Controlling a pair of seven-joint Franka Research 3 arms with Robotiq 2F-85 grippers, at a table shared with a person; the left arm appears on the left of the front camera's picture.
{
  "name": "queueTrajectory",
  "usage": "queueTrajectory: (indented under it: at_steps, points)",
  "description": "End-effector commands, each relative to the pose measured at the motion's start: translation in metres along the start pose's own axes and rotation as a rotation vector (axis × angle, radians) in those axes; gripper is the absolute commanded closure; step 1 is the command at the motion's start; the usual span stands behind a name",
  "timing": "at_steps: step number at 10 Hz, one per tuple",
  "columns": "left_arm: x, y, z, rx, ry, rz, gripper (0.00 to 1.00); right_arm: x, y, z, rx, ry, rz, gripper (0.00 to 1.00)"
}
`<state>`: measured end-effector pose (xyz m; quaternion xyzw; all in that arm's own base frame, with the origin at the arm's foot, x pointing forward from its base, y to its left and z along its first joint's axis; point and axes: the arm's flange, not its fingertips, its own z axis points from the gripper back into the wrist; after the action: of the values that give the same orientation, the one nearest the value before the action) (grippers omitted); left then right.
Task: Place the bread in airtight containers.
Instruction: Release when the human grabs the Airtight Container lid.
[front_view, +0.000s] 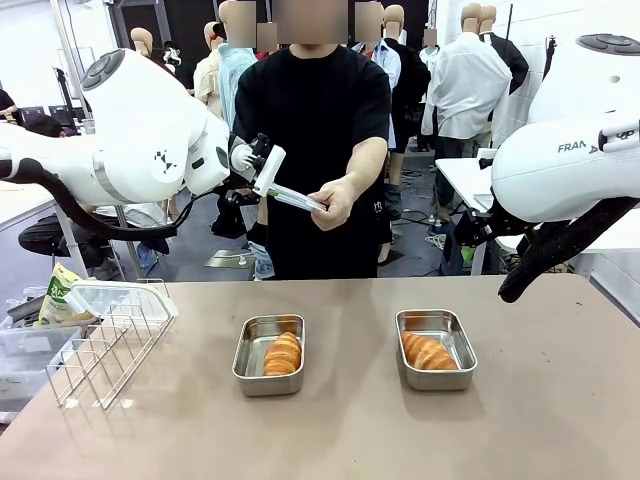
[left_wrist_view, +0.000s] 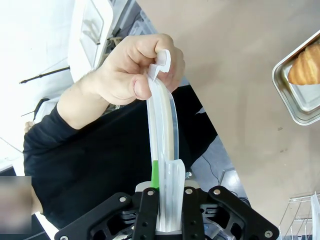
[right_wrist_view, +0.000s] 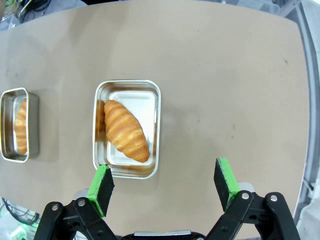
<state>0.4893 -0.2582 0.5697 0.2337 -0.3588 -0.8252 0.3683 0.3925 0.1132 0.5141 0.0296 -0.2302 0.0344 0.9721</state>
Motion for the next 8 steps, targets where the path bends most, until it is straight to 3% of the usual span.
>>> queueTrajectory:
  at_steps: [1, 8]
  points:
    - [-0.0015, 0.0035, 0.002, 0.007, 0.003, -0.001, 1.0, -0.0001, -0.0007, -0.0006, 0.009, 0.004, -0.003, 0.0]
    - [-0.0015, 0.0035, 0.002, 0.007, 0.003, -0.001, 1.0, -0.0001, -0.0007, -0.0006, 0.009, 0.004, -0.003, 0.0]
